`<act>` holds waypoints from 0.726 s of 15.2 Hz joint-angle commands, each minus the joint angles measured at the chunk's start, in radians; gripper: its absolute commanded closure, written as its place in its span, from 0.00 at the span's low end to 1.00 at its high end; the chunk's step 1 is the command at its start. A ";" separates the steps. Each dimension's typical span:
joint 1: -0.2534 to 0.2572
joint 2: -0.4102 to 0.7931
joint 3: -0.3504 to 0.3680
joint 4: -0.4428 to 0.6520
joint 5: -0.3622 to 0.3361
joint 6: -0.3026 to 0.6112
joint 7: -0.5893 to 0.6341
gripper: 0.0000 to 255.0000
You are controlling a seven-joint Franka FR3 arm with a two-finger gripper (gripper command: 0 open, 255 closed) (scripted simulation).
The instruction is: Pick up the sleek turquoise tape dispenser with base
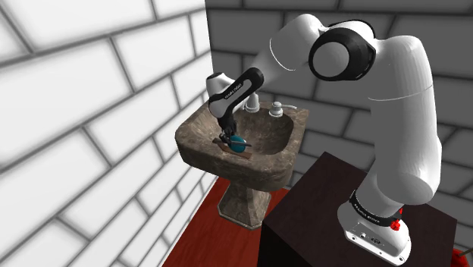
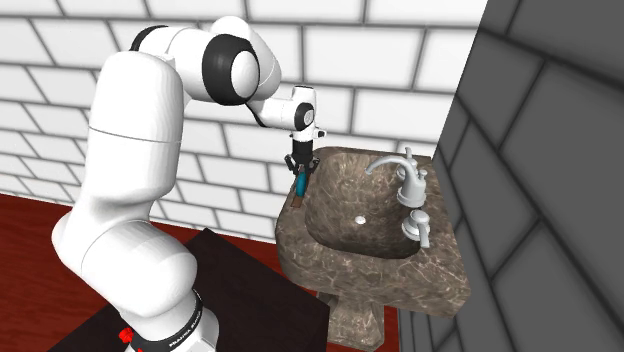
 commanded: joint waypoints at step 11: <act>-0.003 -0.100 0.005 0.022 0.010 -0.122 -0.009 1.00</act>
